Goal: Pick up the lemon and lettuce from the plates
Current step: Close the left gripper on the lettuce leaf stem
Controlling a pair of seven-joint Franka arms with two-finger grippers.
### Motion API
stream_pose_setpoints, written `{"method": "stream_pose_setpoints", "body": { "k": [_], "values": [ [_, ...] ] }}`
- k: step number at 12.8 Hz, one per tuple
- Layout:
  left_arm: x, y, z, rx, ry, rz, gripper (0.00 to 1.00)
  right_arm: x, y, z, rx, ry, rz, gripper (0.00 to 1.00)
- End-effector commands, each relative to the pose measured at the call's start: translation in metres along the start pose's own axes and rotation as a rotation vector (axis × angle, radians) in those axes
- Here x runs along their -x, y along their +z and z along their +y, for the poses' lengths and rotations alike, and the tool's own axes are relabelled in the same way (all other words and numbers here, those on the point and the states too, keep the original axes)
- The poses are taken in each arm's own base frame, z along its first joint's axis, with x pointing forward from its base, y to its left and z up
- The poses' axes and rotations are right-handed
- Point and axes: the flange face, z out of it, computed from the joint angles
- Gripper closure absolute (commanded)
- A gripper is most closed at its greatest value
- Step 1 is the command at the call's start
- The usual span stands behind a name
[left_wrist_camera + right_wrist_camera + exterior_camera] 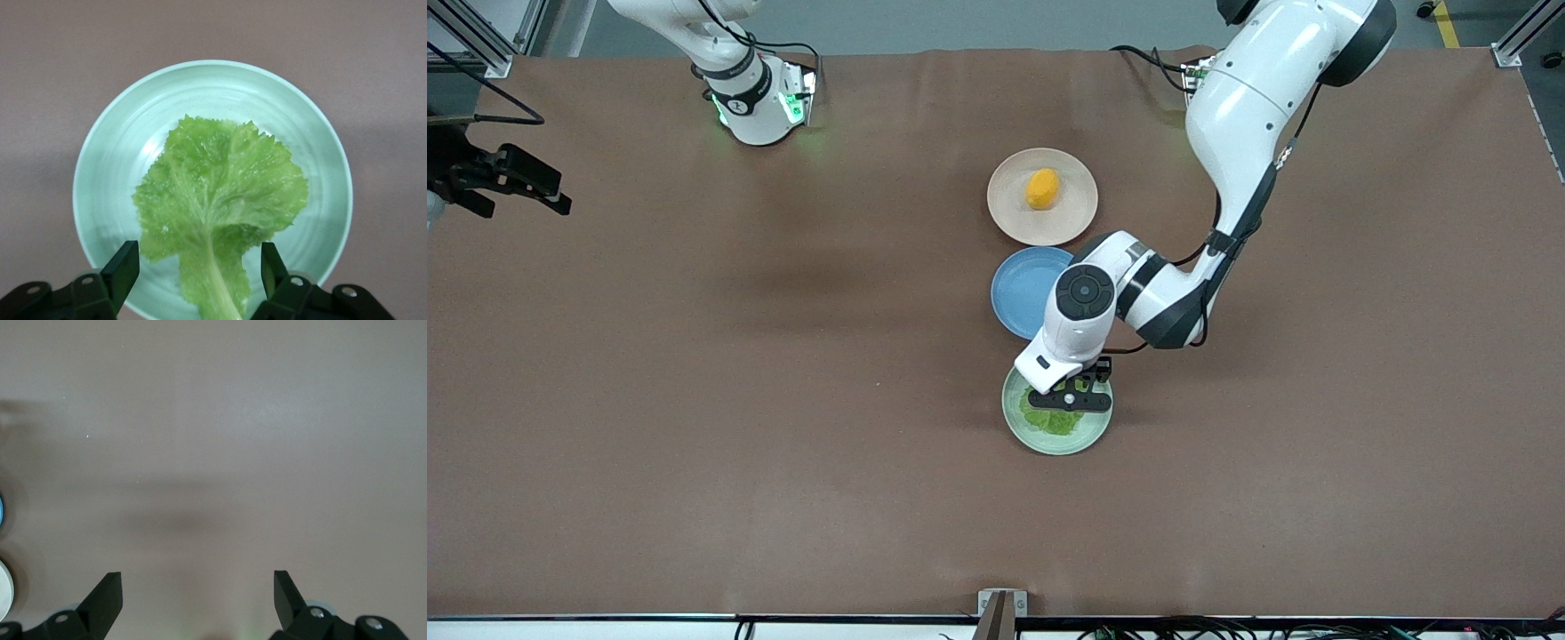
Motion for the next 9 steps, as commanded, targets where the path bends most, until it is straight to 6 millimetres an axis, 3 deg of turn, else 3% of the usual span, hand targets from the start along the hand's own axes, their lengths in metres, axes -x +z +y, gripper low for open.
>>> {"method": "stream_pose_setpoints", "body": {
  "k": [1, 6, 9],
  "values": [
    [-0.003, 0.012, 0.003, -0.009, 0.028, 0.02, 0.27, -0.001, 0.002, 0.001, -0.004, 0.012, -0.007, 0.0],
    [0.003, 0.04, 0.004, 0.0, 0.027, 0.004, 0.35, -0.008, 0.008, 0.011, 0.0, 0.023, -0.007, 0.0],
    [0.003, 0.043, 0.004, 0.003, 0.024, 0.001, 0.69, -0.012, 0.003, 0.018, 0.005, 0.035, 0.027, 0.0]
  ]
}}
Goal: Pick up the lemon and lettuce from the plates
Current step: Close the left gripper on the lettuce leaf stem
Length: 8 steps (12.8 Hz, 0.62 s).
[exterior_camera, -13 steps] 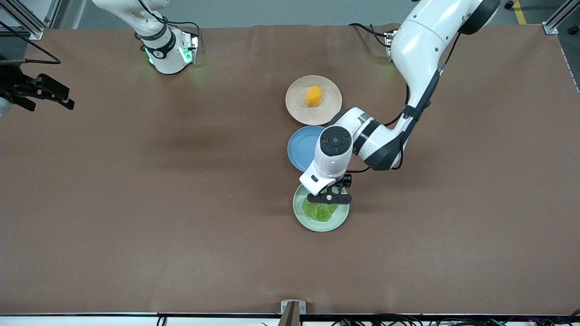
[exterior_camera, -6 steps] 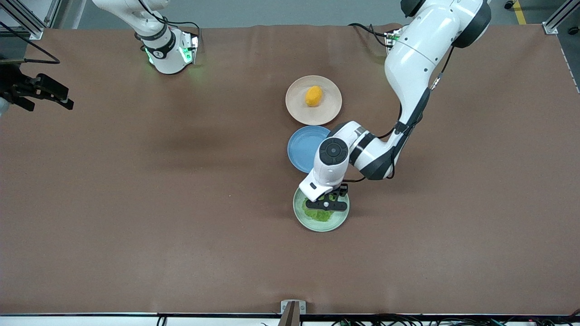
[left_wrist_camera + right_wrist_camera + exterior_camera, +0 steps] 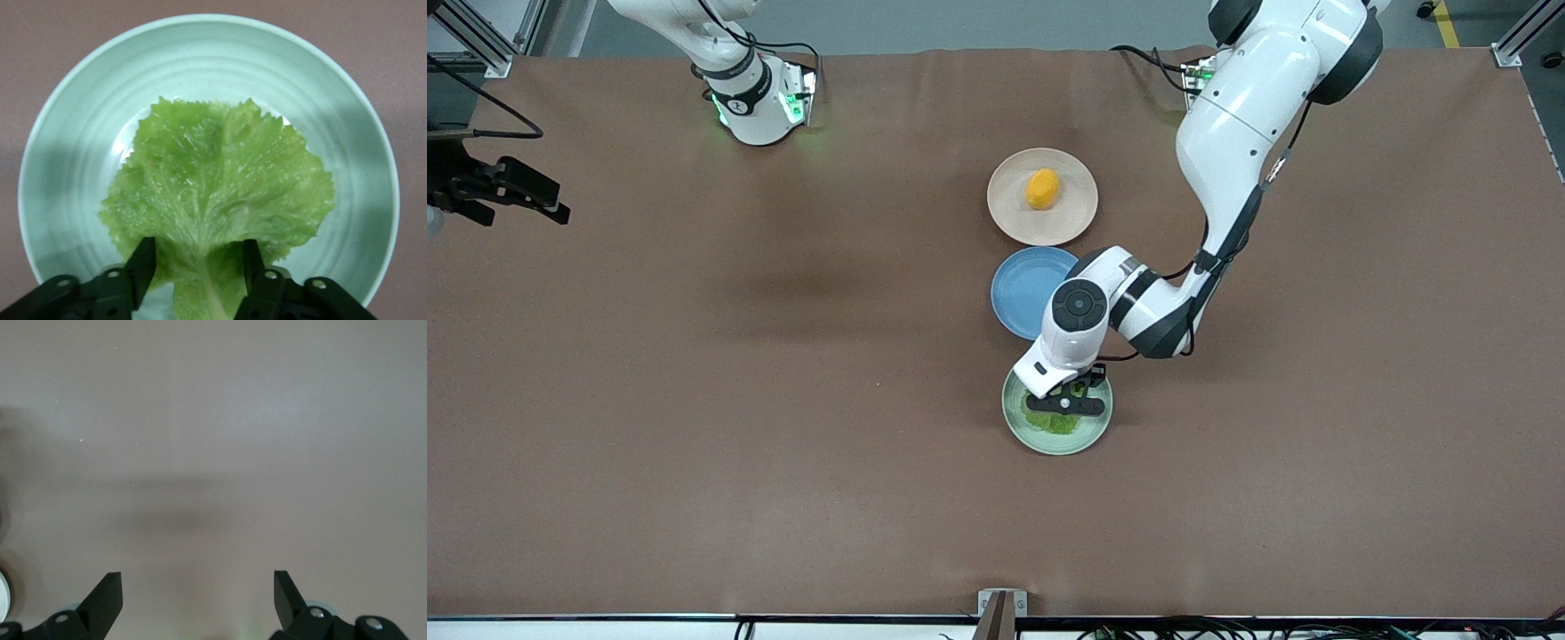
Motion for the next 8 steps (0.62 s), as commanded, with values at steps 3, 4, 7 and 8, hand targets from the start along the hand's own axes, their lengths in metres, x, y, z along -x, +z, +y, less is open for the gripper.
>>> {"method": "stream_pose_setpoints", "body": {
  "k": [3, 4, 7, 8],
  "values": [
    [-0.007, -0.01, 0.002, 0.001, 0.004, 0.024, 0.93, -0.019, 0.016, 0.012, 0.009, 0.021, -0.008, 0.0],
    [-0.008, -0.019, 0.004, 0.004, 0.001, 0.033, 0.96, -0.026, 0.03, 0.011, 0.012, 0.02, -0.042, 0.0],
    [-0.017, -0.062, -0.008, -0.026, -0.009, 0.032, 0.97, -0.024, 0.037, -0.021, 0.008, 0.05, -0.072, 0.0],
    [-0.027, -0.089, -0.026, -0.038, -0.032, 0.045, 0.96, -0.022, 0.037, -0.038, 0.008, 0.1, -0.081, 0.0]
  ]
}}
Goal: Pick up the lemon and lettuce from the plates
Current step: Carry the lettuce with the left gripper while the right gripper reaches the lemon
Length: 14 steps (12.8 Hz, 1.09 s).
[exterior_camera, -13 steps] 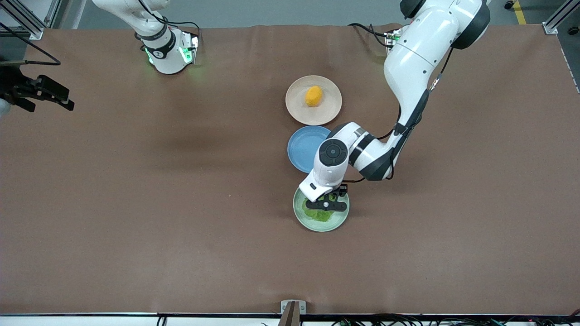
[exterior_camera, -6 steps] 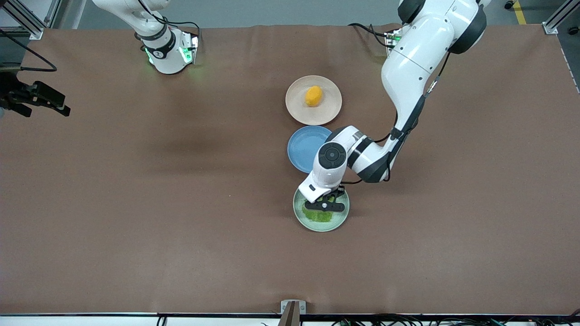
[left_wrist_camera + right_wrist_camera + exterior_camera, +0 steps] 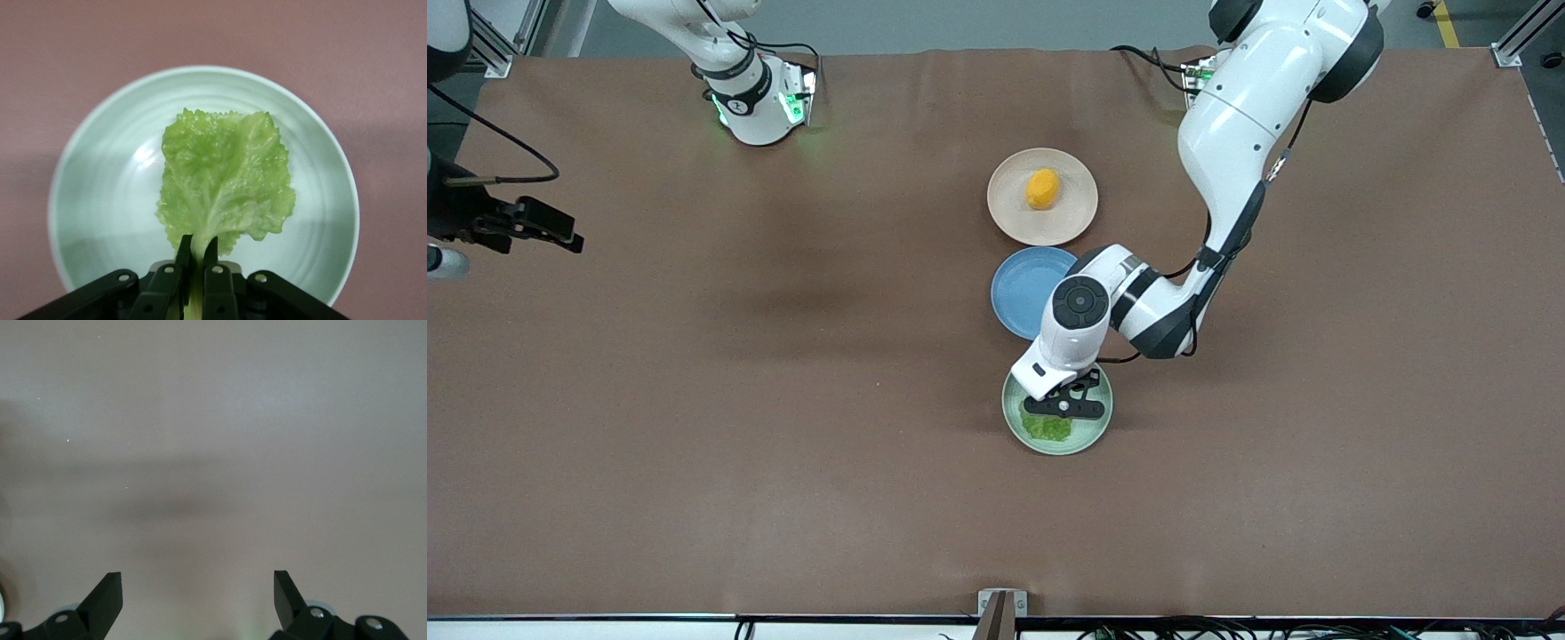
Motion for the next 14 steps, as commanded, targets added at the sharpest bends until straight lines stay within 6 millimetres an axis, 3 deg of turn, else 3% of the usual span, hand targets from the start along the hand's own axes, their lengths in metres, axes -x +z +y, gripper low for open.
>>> {"method": "stream_pose_setpoints", "body": {
  "k": [1, 2, 5, 6, 9, 12, 14],
  "values": [
    [-0.021, -0.069, -0.041, -0.052, -0.04, 0.011, 0.96, 0.012, -0.007, -0.053, 0.007, 0.091, -0.023, 0.0],
    [-0.029, -0.089, -0.062, -0.07, -0.05, 0.011, 0.94, 0.018, -0.005, -0.076, 0.012, 0.105, -0.038, 0.0],
    [-0.043, -0.103, -0.149, -0.131, -0.034, -0.052, 0.93, 0.045, 0.003, -0.156, -0.005, 0.193, -0.068, 0.0],
    [-0.049, -0.099, -0.19, -0.143, -0.066, -0.071, 0.92, 0.054, 0.005, -0.181, 0.001, 0.198, -0.071, 0.0],
    [-0.055, -0.075, -0.282, -0.158, -0.184, -0.114, 0.89, 0.091, 0.019, -0.263, 0.029, 0.243, -0.076, 0.0],
    [-0.057, -0.046, -0.343, -0.18, -0.246, -0.135, 0.89, 0.137, 0.051, -0.345, 0.03, 0.285, -0.041, 0.0],
    [-0.052, -0.016, -0.368, -0.163, -0.272, -0.137, 0.8, 0.171, 0.075, -0.392, 0.001, 0.296, -0.003, 0.0]
  ]
}}
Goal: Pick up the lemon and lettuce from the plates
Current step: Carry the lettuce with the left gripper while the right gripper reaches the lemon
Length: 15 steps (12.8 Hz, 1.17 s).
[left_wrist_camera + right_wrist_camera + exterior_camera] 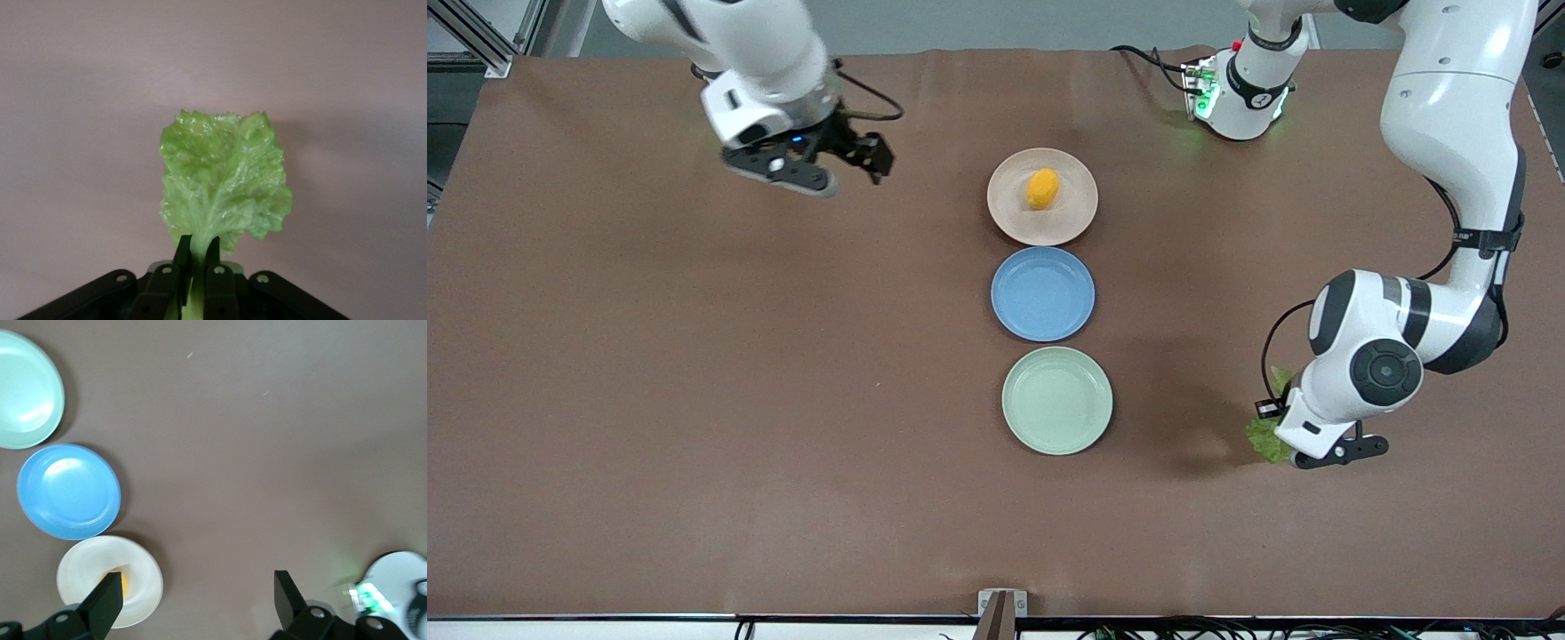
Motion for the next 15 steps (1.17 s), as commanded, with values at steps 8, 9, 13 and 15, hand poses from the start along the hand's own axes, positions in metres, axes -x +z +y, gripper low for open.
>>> {"method": "stream_pose_setpoints", "body": {
  "k": [8, 9, 13, 15],
  "values": [
    [-0.018, -0.041, -0.037, 0.042, -0.059, 0.155, 0.0, 0.18, 0.173, -0.135, -0.074, 0.116, 0.077, 0.0],
    [-0.016, -0.068, -0.039, 0.04, -0.058, 0.183, 0.0, 0.195, 0.195, -0.147, -0.089, 0.133, 0.1, 0.0],
    [-0.011, -0.169, -0.06, -0.003, 0.002, 0.235, 0.0, 0.233, 0.274, -0.173, -0.104, 0.127, 0.152, 0.0],
    [-0.003, -0.206, -0.079, -0.037, 0.072, 0.134, 0.0, 0.237, 0.291, -0.178, -0.084, 0.125, 0.155, 0.0]
  ]
}}
